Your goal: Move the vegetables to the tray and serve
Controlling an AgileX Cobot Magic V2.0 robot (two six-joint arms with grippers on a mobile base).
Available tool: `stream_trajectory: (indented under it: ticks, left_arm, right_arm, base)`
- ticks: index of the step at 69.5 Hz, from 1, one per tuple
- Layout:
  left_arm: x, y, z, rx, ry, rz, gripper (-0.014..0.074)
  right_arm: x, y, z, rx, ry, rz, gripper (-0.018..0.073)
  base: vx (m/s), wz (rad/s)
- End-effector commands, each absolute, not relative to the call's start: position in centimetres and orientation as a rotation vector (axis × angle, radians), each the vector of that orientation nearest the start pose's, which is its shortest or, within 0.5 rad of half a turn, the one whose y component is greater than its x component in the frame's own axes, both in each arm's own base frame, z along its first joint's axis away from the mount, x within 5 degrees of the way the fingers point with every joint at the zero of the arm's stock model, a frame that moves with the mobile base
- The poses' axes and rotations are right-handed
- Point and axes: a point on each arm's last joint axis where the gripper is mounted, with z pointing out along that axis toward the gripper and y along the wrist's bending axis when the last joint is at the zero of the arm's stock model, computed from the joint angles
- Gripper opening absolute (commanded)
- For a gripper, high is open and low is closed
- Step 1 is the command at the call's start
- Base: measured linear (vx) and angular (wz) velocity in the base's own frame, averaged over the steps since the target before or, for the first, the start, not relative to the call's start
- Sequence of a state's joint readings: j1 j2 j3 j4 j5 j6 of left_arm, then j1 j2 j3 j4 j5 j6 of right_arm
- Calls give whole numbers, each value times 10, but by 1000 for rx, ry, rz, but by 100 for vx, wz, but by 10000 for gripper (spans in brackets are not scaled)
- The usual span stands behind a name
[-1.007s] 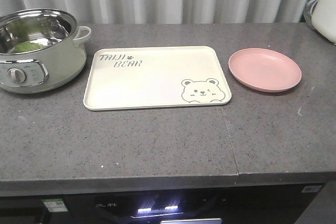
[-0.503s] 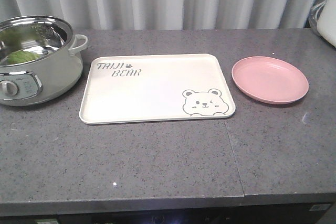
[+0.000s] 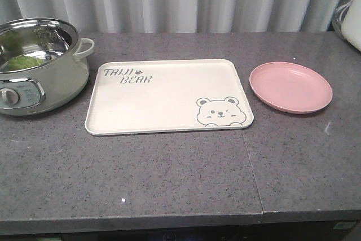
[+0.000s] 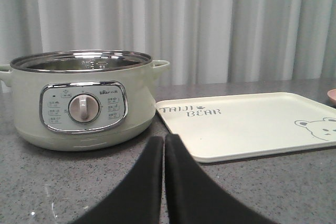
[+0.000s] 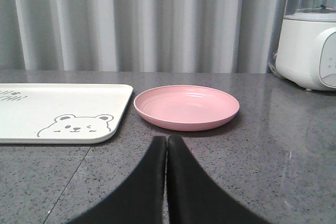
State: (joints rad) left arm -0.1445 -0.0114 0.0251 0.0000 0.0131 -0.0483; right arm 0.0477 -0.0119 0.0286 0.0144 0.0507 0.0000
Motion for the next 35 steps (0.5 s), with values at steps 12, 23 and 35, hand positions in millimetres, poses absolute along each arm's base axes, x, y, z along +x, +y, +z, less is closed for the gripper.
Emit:
stream_trajectory:
  ticks: [12,23,35]
  left_arm:
    - [55,-8,208,66,1438,-161,-6]
    - [55,-8,208,66,1438,-161,-6]
    - [55,-8,208,66,1438,-161,-6]
  right_arm:
    - [56,3,204,-27,1479,49,-8]
    - [56,3,204,-27,1479,49,-8]
    - [56,3,204,-27,1479,49,-8]
  base:
    - [0,0]
    - [0,0]
    - [0,0]
